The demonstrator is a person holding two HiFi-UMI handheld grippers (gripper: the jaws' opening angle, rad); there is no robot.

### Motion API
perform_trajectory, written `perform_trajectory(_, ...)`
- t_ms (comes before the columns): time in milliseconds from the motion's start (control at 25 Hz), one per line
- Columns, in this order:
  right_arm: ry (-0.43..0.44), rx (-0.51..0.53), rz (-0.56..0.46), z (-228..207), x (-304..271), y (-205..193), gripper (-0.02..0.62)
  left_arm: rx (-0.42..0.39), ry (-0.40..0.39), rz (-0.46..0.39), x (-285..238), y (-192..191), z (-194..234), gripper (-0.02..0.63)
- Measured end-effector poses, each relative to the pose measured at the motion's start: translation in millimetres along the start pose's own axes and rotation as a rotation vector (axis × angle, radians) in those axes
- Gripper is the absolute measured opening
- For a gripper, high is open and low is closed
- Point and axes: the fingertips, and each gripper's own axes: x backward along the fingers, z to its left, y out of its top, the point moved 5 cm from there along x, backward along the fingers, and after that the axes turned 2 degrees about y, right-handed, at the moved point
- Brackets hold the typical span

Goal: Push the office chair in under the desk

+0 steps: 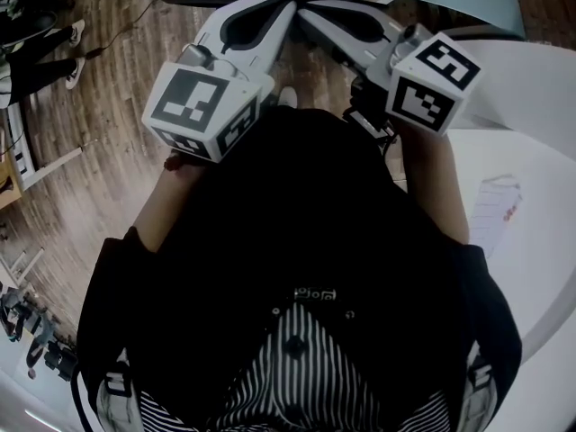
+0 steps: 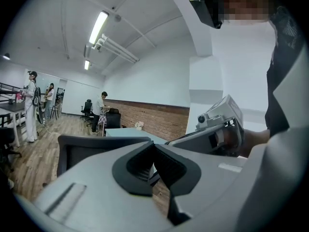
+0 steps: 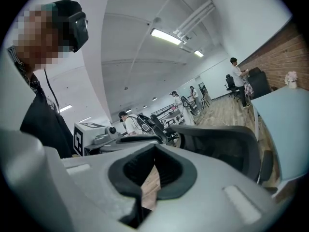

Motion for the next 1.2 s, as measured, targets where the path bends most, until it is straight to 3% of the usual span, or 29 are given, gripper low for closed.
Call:
perform_trajectory(640,-0.096,0.002,-0.056,-19.6,-23.4,34.0,0.000,-0.034,-0.128,-0.015,-24.3,27.1,40.9,-0.012)
perform_trajectory(880,-0.093,-0.034,-0.095,-15.8,-22.3,17.9,0.000,-0.058,-0.161,-0.008,-18.8,15.7,36.8,-0.012)
perform_trajectory(1200,-0.154,-0.043,-0.075,-29.0,-57.1,32.9,0.000,-0.024,-0.147,0.007,-17.3,22.4,88.4,-0.011)
